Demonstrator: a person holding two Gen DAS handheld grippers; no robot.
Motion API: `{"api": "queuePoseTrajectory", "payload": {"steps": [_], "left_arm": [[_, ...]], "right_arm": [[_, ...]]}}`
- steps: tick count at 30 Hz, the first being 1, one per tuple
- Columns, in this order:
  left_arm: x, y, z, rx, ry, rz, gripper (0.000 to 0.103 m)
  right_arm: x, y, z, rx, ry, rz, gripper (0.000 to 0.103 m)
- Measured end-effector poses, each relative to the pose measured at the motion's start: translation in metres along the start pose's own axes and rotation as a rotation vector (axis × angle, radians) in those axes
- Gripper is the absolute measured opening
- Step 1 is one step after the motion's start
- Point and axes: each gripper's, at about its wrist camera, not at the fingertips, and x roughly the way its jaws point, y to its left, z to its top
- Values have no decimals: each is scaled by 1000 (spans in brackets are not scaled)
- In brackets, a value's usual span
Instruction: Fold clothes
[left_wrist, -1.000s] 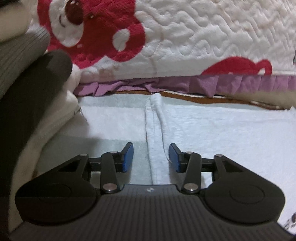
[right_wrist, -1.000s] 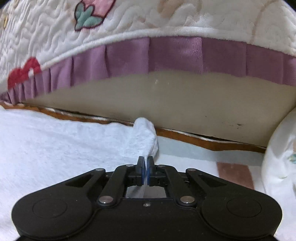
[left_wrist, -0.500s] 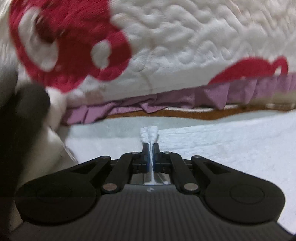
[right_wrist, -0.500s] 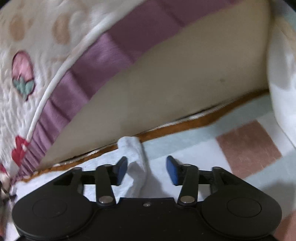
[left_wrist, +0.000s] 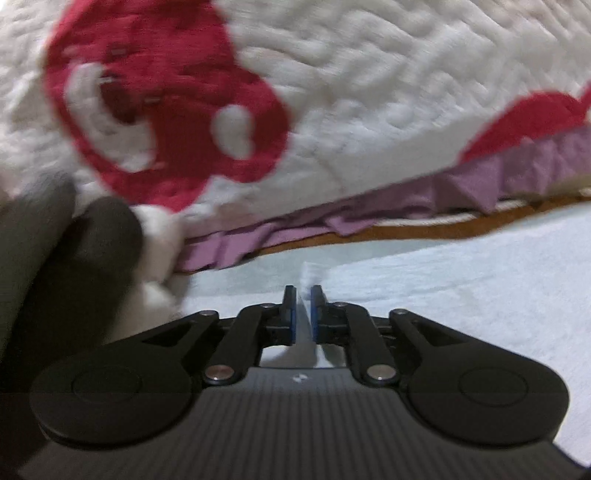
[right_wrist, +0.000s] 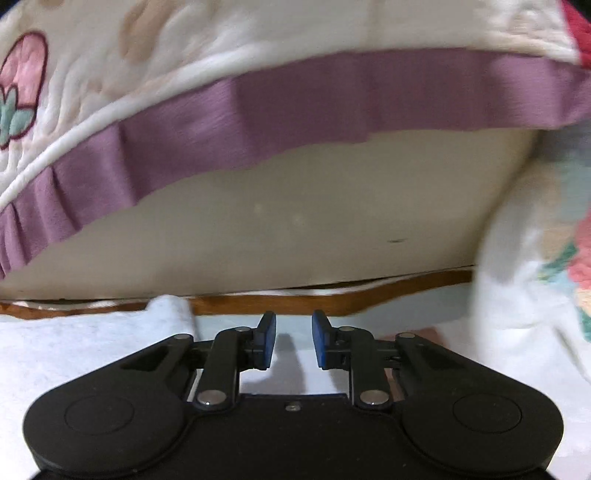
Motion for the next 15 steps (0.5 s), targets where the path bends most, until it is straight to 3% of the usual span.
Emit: {"api": "queuePoseTrajectory", "payload": {"steps": [3,8,10,12,14,15], "left_arm": [[-37,13,-11,-84,12,-53,48],[-109,8,-49,-64,71,-183,49],[-140,5,-65,-32,102,-219,51],[-170,-3,-79,-15,129,-234,53],[-199,-1,-93,-3,155,-235,55],[-214,1,-99,7,160,-240,55]], "right_arm": [[-31,-17,-18,83,43,129,45],[-102,-26,-64,99,109,277,45],[-126,-10,-84,-66,114,237,60],[-151,14,-110,-327,90,92,60],[-169,24,-124,-355,91,83,60],[-182,26,-128,-317,75,119,60]]}}
